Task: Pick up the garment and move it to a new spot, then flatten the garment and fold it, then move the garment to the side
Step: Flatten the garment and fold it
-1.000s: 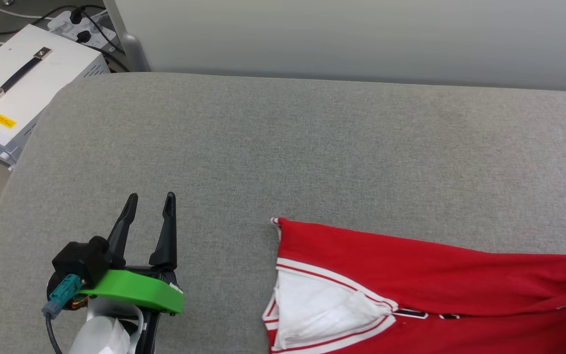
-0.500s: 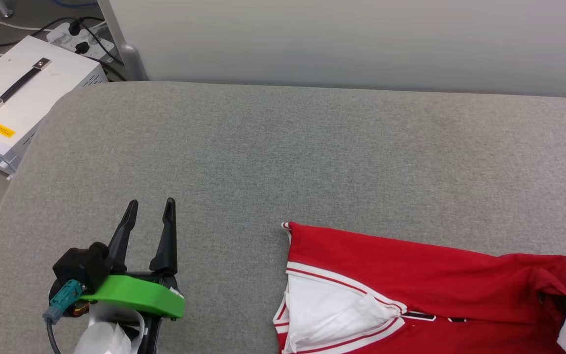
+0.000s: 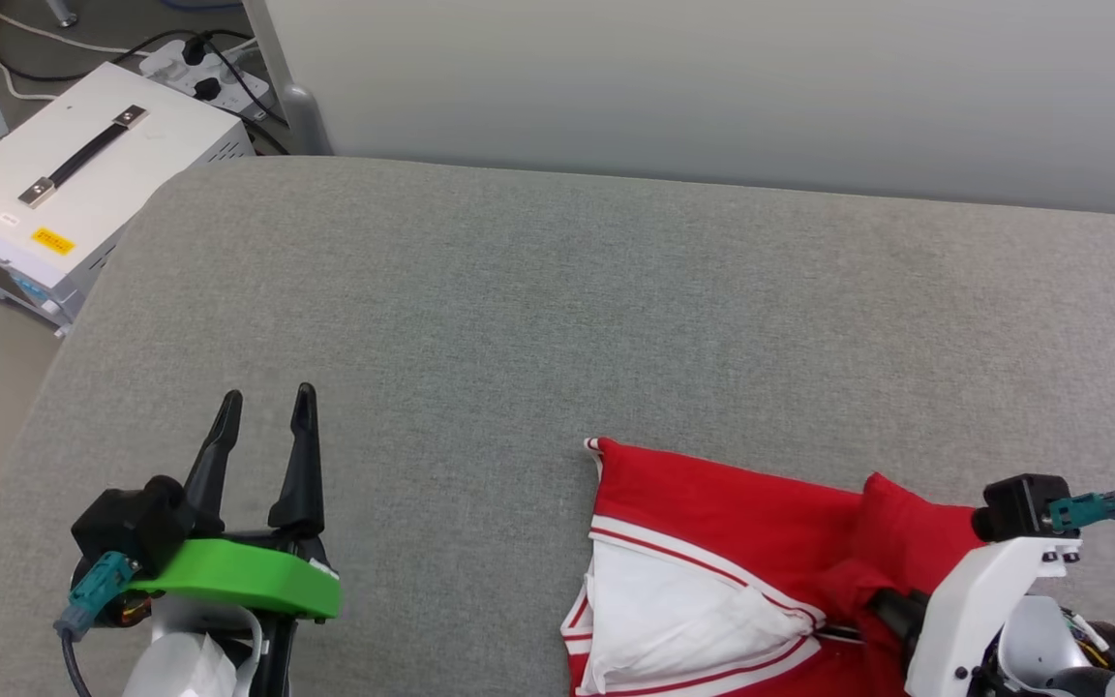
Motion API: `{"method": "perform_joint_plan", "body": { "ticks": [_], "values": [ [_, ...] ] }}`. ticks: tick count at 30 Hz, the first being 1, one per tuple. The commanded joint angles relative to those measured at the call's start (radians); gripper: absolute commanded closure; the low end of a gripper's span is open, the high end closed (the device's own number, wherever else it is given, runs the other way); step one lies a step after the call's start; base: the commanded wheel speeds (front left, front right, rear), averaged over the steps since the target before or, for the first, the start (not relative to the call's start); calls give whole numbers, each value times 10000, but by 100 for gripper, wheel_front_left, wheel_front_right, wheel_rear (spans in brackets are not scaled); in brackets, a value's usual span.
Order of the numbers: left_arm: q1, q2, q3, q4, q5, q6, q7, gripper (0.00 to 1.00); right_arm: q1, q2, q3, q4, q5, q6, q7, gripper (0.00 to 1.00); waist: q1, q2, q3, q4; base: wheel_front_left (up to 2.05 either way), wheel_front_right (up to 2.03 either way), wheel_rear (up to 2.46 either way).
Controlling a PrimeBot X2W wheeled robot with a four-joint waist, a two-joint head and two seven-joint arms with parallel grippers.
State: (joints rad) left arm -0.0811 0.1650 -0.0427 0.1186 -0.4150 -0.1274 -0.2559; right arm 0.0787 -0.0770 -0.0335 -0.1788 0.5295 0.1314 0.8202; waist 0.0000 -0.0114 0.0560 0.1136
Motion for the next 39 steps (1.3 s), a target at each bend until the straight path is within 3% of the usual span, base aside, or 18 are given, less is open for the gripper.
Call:
{"method": "perform_joint_plan", "body": {
  "ticks": [1, 11, 22, 23, 24, 33, 39],
  "values": [
    [111, 42, 86, -28, -82, -31, -59, 0, -167, 126, 120, -42, 101, -7, 30, 100, 0, 114, -42, 150, 0, 0, 0],
    [185, 81, 116, 36, -195, -32, -59, 0, -841, 264, 1688, 1077, 1694, -7, -1199, 100, 0, 114, -160, 556, 0, 0, 0],
    [119, 77, -3, 82, -226, -32, -59, 0, -1664, 266, 2765, 3066, 1518, -7, -2379, 100, 0, 114, -91, 876, 0, 0, 0],
    [112, 80, -13, 86, -237, -32, -59, 0, -1738, 266, 2798, 3212, 1452, -7, -2508, 56, 0, 114, -56, 899, 0, 0, 0],
    [104, 82, -16, 89, -243, -32, -59, 0, -1810, 266, 2849, 3294, 1406, -7, -2632, 2, 0, 114, -34, 913, 0, 0, 0],
    [102, 77, -47, 204, -250, -32, -59, 0, -2402, 267, 4269, 3378, 2534, -7, -3252, 0, 0, 114, -17, 872, 0, 0, 0],
    [154, 118, -62, 165, -227, -32, -59, 0, -2727, 267, 4114, 2939, 1706, -7, -3466, 0, 0, 114, -179, 672, 0, 0, 0]
  ]
}}
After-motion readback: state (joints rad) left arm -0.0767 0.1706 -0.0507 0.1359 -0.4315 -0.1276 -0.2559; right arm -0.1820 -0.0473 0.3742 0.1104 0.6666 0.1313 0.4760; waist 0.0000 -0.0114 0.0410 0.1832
